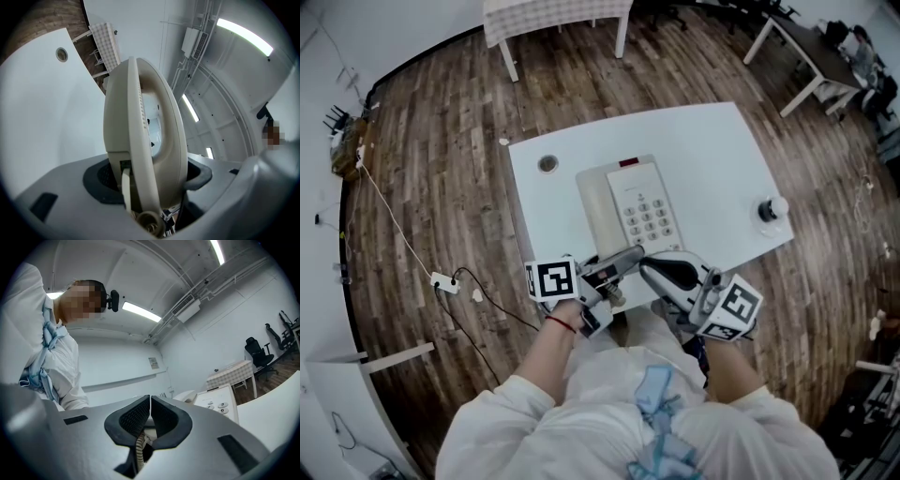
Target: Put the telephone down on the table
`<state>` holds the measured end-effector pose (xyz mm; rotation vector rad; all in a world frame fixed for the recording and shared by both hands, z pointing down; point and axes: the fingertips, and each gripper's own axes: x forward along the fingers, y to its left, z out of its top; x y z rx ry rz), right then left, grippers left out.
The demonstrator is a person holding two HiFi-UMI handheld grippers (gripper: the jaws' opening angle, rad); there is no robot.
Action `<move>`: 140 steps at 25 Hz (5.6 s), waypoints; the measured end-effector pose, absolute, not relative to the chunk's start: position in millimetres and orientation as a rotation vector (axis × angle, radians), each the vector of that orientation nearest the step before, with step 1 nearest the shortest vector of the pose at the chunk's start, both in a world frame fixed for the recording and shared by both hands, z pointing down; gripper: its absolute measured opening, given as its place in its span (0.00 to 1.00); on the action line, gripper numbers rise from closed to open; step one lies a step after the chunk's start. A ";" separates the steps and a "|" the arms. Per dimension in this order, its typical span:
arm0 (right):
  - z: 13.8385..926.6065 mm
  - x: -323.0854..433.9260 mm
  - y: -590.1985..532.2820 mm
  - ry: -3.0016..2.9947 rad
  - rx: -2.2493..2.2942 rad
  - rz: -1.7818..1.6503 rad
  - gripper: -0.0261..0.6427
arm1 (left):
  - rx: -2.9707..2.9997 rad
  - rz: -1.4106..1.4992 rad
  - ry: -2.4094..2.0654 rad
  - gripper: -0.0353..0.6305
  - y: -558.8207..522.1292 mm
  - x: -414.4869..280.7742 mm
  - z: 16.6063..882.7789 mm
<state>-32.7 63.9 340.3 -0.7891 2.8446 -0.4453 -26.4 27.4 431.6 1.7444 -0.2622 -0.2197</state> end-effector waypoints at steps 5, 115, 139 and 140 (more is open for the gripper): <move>340.4 -14.3 39.8 2.821 -0.751 -0.474 0.09 | 1.752 -0.206 -0.278 0.53 11.2 -17.0 439.9; 604.2 66.6 -122.8 1.583 -1.336 -1.882 0.24 | 1.632 -0.239 -0.249 0.53 -176.0 29.9 608.2; 633.3 69.6 -137.7 1.196 -1.378 -1.960 0.25 | 1.625 -0.220 -0.267 0.53 -169.9 30.3 614.3; 634.9 69.8 -137.2 1.188 -1.379 -1.963 0.25 | 1.625 -0.219 -0.267 0.53 -169.4 30.3 615.7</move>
